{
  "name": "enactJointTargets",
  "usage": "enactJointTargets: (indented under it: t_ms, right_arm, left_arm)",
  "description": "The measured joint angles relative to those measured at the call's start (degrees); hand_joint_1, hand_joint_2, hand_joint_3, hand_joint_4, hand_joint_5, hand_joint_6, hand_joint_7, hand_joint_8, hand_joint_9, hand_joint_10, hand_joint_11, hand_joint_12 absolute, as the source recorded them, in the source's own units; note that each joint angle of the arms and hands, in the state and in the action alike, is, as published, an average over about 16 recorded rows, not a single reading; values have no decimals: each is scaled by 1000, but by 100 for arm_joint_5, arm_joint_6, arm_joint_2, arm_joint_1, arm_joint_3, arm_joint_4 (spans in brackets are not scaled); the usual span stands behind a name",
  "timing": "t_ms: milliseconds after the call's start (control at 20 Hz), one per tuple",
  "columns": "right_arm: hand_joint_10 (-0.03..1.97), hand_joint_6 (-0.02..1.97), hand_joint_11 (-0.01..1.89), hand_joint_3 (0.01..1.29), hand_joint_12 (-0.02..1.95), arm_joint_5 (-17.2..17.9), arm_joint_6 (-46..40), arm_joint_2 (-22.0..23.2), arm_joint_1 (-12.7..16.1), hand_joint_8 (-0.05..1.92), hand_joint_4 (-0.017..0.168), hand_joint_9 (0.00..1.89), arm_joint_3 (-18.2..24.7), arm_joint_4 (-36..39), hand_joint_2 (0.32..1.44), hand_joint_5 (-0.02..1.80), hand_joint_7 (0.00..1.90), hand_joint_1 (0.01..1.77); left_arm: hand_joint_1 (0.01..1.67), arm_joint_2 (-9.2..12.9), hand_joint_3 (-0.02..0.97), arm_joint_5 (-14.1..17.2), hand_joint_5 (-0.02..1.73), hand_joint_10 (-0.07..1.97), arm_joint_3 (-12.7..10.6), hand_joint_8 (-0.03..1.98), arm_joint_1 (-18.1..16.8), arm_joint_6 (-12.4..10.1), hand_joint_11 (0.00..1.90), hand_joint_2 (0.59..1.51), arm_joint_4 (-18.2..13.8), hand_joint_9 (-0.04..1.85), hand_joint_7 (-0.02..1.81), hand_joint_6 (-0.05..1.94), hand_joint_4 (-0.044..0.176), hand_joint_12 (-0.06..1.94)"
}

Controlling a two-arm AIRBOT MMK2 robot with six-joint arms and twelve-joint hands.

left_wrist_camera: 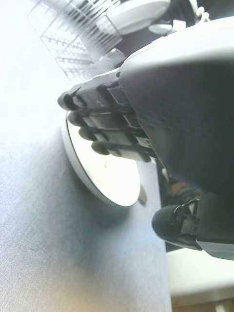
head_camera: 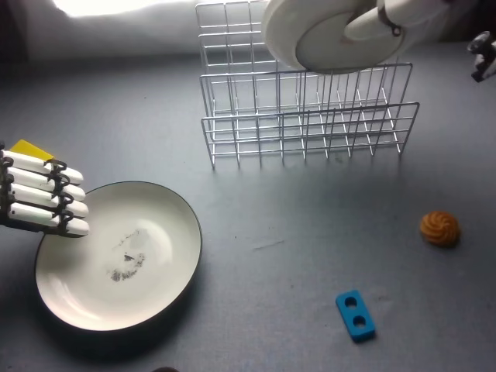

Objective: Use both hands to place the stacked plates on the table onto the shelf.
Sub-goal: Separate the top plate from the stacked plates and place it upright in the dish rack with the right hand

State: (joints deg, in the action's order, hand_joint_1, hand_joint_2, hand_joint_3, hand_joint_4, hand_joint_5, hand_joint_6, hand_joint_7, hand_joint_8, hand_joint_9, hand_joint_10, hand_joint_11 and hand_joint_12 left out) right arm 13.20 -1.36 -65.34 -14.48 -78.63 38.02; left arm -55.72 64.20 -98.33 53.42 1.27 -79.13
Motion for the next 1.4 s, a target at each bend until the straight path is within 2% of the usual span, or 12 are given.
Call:
enactJointTargets:
  t_ms: [550,950,1400]
  right_arm:
    - [818,918,889,13,1307,-55,0,-385,-253,925,-6,1125,-417,-455,998,896,1084,1245]
    - [805,957,894,13,1310,-210,200,-450,-488,931,-6,1116,-498,-1157,998,887,1077,1245]
    - [809,967,899,12,1364,-257,506,-497,-603,965,-5,1104,-529,-1610,1001,873,1063,1245]
  left_arm:
    - [16,-4,18,9,93,21,-32,5,-9,0,23,1197,5,62,86,15,5,12]
    - [16,-10,18,10,89,17,-44,5,-9,0,22,1197,5,61,86,14,5,12]
    - [16,-19,18,3,97,13,-47,5,-1,0,24,1197,7,66,91,15,6,12]
